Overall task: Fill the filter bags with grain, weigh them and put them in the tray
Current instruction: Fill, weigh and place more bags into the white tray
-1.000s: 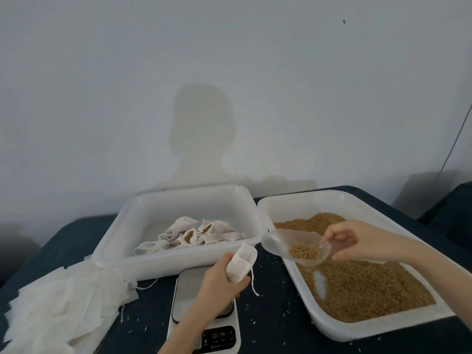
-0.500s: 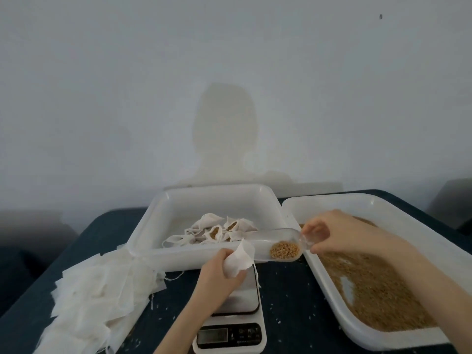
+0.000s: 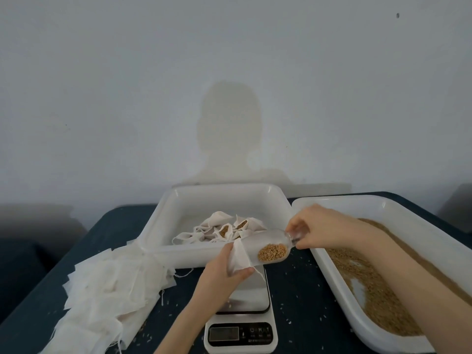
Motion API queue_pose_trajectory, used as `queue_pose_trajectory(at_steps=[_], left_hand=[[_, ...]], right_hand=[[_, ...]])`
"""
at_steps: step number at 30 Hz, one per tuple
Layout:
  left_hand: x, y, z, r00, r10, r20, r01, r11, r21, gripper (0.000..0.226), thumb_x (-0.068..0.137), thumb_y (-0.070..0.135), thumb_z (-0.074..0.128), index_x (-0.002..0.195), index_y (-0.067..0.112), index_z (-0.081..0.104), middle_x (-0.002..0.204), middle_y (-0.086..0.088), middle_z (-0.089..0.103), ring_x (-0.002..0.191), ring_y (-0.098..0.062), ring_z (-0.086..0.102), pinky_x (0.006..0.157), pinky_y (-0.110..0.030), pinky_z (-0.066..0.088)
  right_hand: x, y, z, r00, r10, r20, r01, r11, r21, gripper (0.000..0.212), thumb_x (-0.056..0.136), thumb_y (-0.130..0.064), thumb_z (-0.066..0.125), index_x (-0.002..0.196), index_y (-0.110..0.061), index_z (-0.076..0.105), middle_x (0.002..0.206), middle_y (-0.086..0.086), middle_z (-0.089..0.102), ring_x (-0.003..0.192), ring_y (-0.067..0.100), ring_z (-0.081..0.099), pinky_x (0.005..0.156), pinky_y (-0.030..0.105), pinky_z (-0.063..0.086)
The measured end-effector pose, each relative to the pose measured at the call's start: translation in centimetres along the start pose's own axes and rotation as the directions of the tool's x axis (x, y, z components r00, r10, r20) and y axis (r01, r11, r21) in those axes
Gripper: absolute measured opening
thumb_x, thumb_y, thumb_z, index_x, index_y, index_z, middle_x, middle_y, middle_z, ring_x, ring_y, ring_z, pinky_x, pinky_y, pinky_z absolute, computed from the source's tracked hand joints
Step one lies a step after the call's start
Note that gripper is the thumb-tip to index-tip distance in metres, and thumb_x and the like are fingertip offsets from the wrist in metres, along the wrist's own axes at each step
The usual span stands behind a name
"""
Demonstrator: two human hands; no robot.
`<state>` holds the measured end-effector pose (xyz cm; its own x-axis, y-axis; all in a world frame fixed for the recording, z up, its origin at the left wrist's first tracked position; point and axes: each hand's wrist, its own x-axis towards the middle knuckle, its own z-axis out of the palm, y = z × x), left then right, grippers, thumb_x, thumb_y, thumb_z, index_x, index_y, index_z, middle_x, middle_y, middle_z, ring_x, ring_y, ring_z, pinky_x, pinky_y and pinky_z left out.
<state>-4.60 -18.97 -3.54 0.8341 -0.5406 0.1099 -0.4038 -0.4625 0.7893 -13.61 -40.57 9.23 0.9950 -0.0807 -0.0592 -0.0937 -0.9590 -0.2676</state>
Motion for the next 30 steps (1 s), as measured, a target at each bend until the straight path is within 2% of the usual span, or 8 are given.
queue_pose_trajectory(at_steps=[3, 6, 10, 14, 18, 23, 27, 30], left_hand=[[-0.1, -0.2, 0.1, 1.000, 0.024, -0.018, -0.023, 1.000, 0.014, 0.071, 0.081, 0.050, 0.067, 0.140, 0.029, 0.033, 0.118, 0.012, 0.058, 0.107, -0.009, 0.057, 0.093, -0.037, 0.050], [-0.4, -0.3, 0.6, 0.999, 0.022, -0.034, -0.023, 1.000, -0.013, 0.067, 0.082, 0.051, 0.066, 0.137, 0.027, 0.037, 0.114, 0.014, 0.059, 0.102, -0.005, 0.057, 0.088, -0.032, 0.052], [-0.5, 0.1, 1.0, 0.999, -0.025, -0.035, 0.024, 0.999, -0.037, 0.056, 0.082, 0.055, 0.063, 0.125, 0.027, 0.039, 0.099, 0.011, 0.061, 0.078, -0.008, 0.059, 0.064, -0.026, 0.051], [-0.4, 0.3, 1.2, 0.998, -0.042, -0.056, 0.040, 0.999, -0.036, 0.051, 0.080, 0.057, 0.063, 0.115, 0.027, 0.042, 0.093, 0.018, 0.057, 0.083, -0.003, 0.056, 0.068, -0.019, 0.046], [-0.4, 0.7, 1.2, 0.997, -0.022, -0.078, 0.014, 0.995, -0.102, 0.044, 0.075, 0.060, 0.064, 0.102, 0.030, 0.047, 0.084, 0.015, 0.059, 0.071, -0.004, 0.058, 0.062, -0.021, 0.049], [-0.8, 1.1, 0.5, 0.997, 0.018, -0.080, -0.029, 0.990, -0.140, 0.033, 0.079, 0.052, 0.067, 0.099, 0.032, 0.051, 0.090, 0.012, 0.065, 0.064, -0.009, 0.062, 0.059, -0.029, 0.055], [-0.7, 1.1, 0.0, 0.999, 0.020, -0.050, -0.026, 0.990, -0.137, 0.051, 0.081, 0.050, 0.065, 0.120, 0.020, 0.051, 0.108, 0.009, 0.063, 0.093, -0.008, 0.061, 0.081, -0.026, 0.052], [-0.7, 1.3, -0.1, 0.999, 0.038, -0.034, -0.044, 0.982, -0.186, 0.047, 0.083, 0.045, 0.065, 0.123, 0.024, 0.051, 0.112, 0.010, 0.063, 0.101, -0.005, 0.059, 0.087, -0.024, 0.050]], right_hand=[[0.6, -1.1, -0.6, 0.999, -0.038, -0.037, 0.030, 0.977, -0.211, 0.029, 0.086, -0.032, 0.064, 0.115, -0.037, 0.067, 0.113, -0.018, 0.066, 0.106, 0.007, 0.061, 0.067, 0.016, 0.042], [1.3, -2.4, -1.1, 0.995, -0.083, -0.047, 0.063, 0.943, -0.326, 0.036, 0.090, -0.024, 0.058, 0.124, -0.035, 0.063, 0.123, -0.009, 0.065, 0.116, 0.020, 0.056, 0.090, 0.028, 0.046], [1.5, -3.9, -1.6, 0.982, -0.172, -0.078, 0.117, 0.879, -0.463, 0.034, 0.090, -0.015, 0.054, 0.118, -0.029, 0.067, 0.111, 0.001, 0.069, 0.106, 0.024, 0.057, 0.089, 0.028, 0.033], [1.5, -5.0, -2.1, 0.961, -0.249, -0.118, 0.141, 0.811, -0.568, 0.038, 0.085, -0.006, 0.052, 0.112, -0.027, 0.069, 0.095, -0.004, 0.069, 0.085, 0.015, 0.051, 0.099, 0.029, 0.028], [1.5, -5.7, -2.6, 0.947, -0.289, -0.139, 0.146, 0.776, -0.614, 0.042, 0.079, -0.003, 0.050, 0.107, -0.028, 0.069, 0.091, -0.006, 0.067, 0.089, 0.016, 0.054, 0.108, 0.030, 0.024], [1.0, -4.0, -2.4, 0.982, -0.157, -0.109, 0.093, 0.891, -0.443, 0.038, 0.090, -0.011, 0.052, 0.121, -0.031, 0.065, 0.112, -0.005, 0.067, 0.110, 0.021, 0.054, 0.088, 0.021, 0.022], [0.6, -1.0, -1.3, 1.000, -0.009, -0.015, 0.005, 0.977, -0.214, 0.035, 0.091, -0.025, 0.056, 0.123, -0.038, 0.062, 0.123, -0.012, 0.062, 0.118, 0.012, 0.053, 0.097, 0.032, 0.042], [0.3, 1.1, 0.1, 0.998, -0.025, 0.064, 0.022, 0.999, 0.045, 0.029, 0.091, -0.024, 0.061, 0.120, -0.030, 0.064, 0.118, -0.013, 0.064, 0.112, 0.003, 0.056, 0.094, 0.021, 0.045]])
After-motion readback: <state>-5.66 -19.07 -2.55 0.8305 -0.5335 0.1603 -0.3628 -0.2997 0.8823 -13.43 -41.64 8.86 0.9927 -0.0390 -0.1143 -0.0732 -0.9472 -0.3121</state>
